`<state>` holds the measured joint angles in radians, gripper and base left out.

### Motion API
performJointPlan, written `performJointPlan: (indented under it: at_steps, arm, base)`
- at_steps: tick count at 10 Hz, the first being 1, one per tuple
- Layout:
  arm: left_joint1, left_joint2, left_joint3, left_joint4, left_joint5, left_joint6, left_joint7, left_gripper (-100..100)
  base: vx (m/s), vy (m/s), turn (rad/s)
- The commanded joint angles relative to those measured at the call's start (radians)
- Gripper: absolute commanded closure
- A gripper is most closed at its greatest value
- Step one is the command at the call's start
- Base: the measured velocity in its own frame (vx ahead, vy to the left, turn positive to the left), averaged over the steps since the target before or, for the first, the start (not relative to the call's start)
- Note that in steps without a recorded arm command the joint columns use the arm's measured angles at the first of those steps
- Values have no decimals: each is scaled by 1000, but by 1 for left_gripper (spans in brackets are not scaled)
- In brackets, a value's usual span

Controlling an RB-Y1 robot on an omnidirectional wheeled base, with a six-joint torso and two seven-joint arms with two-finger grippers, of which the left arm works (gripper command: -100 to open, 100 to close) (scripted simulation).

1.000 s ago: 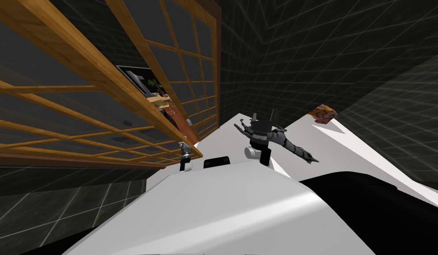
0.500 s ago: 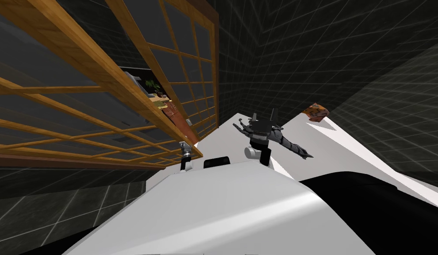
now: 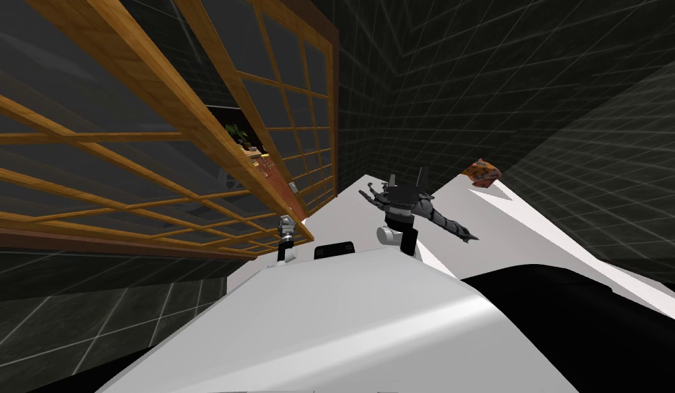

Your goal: Pull the door open

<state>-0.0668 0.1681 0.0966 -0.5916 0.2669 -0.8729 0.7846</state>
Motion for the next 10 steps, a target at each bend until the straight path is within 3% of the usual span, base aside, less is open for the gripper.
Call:
performJointPlan:
  at_steps: [1,5,7,10]
  arm:
    - [-1,0,-9,-3,18,4,50,-100]
    - [-10,0,-26,-2,49,5,136,-100]
    - [-19,0,-44,-2,80,6,202,-100]
    - [-23,-1,-52,-2,95,7,259,-100]
  base:
    - [-62,46,-67]
    - [-60,31,-59]
    - [-59,25,-94]
    - [-54,29,-38]
